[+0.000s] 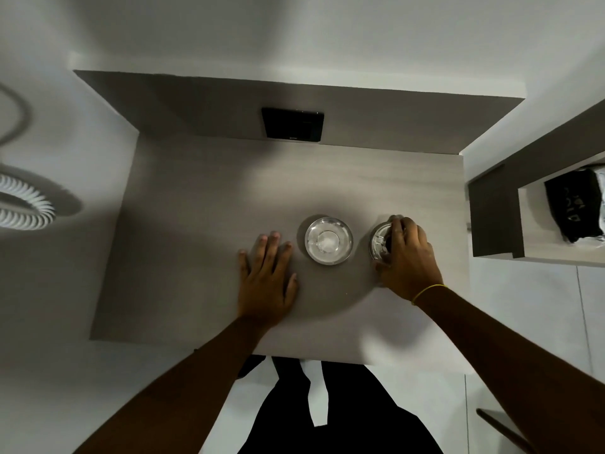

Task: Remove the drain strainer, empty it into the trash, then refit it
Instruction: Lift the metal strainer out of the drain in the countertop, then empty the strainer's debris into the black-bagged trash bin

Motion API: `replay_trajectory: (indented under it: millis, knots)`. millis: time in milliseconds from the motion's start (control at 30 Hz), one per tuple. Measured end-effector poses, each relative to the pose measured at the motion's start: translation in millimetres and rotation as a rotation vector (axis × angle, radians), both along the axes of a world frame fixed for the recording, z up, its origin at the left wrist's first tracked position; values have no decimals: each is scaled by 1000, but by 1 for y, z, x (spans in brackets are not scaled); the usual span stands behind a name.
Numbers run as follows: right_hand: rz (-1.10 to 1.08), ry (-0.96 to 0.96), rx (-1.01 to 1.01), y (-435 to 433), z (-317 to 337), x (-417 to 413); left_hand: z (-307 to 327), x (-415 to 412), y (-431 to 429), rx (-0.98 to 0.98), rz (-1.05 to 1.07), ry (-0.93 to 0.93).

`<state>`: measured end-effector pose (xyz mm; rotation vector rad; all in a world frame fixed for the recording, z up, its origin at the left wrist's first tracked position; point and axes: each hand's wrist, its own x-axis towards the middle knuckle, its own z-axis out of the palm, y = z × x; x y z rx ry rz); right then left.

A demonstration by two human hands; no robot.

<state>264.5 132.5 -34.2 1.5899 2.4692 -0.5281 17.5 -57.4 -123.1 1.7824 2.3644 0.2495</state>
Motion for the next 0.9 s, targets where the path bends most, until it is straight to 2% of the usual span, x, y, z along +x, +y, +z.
replay_trajectory:
  millis: [133, 267, 467, 700, 900]
  knots:
    - [-38, -14, 17, 0, 7, -9, 0, 1, -1, 2, 5, -3]
    - [24, 72, 76, 2, 12, -35, 0, 2, 1, -7, 20, -11]
    - [129, 148, -56, 19, 4, -70, 0, 2, 1, -39, 22, 2]
    - [219, 132, -207, 37, 4, -92, 4, 4, 1, -50, 39, -11]
    - [167, 161, -248, 39, 7, -100, 14, 6, 1, -84, 68, -42]
